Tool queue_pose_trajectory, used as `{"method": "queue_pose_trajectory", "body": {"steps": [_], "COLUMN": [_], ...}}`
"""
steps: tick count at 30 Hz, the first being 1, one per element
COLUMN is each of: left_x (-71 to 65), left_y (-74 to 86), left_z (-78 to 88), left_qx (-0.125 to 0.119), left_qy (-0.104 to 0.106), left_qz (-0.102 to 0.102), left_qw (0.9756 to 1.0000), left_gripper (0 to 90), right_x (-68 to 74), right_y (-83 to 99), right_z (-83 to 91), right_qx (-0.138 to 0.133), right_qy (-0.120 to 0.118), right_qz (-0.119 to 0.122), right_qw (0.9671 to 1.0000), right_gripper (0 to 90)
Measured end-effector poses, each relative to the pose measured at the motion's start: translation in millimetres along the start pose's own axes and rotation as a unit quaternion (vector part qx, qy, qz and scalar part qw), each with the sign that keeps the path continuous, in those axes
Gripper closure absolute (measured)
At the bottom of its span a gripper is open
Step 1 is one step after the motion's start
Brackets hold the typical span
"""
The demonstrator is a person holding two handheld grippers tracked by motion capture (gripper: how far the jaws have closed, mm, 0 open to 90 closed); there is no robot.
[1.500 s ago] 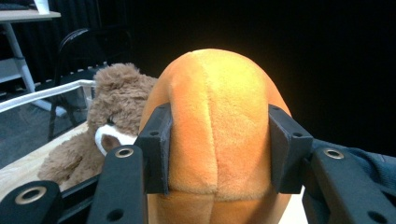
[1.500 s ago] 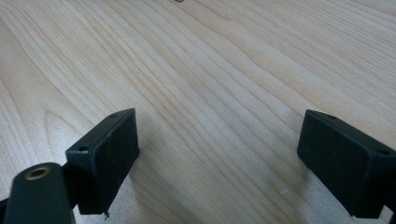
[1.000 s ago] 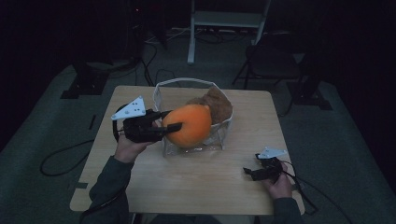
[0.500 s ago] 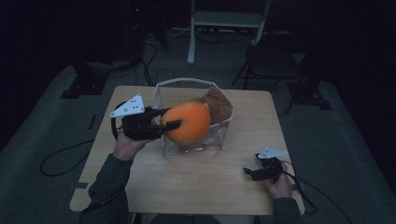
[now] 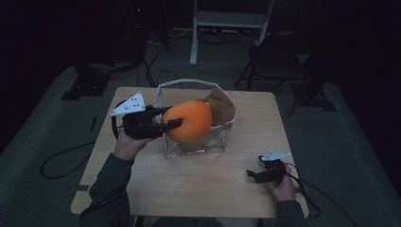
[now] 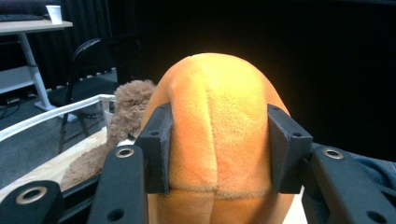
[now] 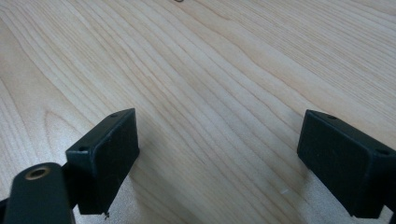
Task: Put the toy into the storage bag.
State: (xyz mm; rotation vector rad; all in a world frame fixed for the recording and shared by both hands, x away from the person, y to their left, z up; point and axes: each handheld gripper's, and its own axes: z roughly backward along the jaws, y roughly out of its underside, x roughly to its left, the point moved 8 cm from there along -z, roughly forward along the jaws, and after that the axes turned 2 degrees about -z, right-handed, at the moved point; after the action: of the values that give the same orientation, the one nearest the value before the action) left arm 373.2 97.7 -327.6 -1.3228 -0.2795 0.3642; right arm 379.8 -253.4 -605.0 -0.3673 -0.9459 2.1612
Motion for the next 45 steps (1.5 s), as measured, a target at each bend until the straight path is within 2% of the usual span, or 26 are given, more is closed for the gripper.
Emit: {"method": "queue_pose_trajectory", "body": {"steps": [26, 34, 45], "left_x": [8.3, 14.9, 20.1], "left_y": [-11.1, -18.5, -24.0], "left_z": [4.9, 8.2, 10.6], "left_qx": [-0.013, -0.024, -0.030], "left_qy": [-0.002, -0.012, -0.016], "left_qz": [0.004, 0.007, 0.009], "left_qw": [0.9999, 0.9996, 0.9994], "left_gripper": [51.3, 51.5, 51.5], "right_x": [0.0, 0.0, 0.0], "right_y": [0.0, 0.0, 0.0], "right_z": [0.0, 0.0, 0.0], "right_qx": [0.000, 0.000, 0.000], "right_qy": [0.000, 0.000, 0.000], "right_qz": [0.000, 0.000, 0.000], "right_qw": [1.0000, 1.0000, 1.0000], "right_gripper": [11.9, 11.9, 11.9]}}
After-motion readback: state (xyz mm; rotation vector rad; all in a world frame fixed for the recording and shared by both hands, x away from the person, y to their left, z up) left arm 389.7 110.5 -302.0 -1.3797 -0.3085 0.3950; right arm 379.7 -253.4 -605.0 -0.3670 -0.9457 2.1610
